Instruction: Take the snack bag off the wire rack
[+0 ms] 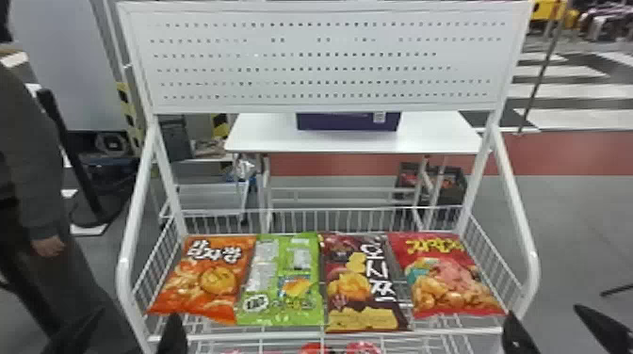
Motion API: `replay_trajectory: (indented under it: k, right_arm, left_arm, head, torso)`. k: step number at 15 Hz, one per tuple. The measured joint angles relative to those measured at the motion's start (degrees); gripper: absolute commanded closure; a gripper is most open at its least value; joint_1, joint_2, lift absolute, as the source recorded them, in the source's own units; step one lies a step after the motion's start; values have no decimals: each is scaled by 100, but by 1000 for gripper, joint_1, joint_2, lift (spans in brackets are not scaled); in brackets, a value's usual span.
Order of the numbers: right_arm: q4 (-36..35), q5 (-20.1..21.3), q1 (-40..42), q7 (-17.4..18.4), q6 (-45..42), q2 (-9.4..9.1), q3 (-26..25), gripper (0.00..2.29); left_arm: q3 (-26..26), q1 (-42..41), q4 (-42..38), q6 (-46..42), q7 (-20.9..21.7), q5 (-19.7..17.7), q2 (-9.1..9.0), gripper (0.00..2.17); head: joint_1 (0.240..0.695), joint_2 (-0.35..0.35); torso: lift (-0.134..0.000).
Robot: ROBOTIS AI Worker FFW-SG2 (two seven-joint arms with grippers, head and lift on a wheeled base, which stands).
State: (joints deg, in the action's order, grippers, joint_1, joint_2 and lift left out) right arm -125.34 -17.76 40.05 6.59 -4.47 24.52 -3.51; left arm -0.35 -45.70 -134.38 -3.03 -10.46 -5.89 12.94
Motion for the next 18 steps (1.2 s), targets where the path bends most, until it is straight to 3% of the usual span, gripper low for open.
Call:
replay_trajectory:
  k: [13, 18]
  right_arm:
    - [-24, -30, -1, 0, -9, -35, -9, 97]
    - [537, -29, -1072, -29, 634, -114, 505, 97]
  left_arm:
    - [0, -24, -1, 1, 0, -2, 8, 137]
    - [-19, -68, -14, 0, 0, 9, 7, 137]
  head:
    - [499, 0]
    - [499, 0]
  torso:
    - [0]
    - [0]
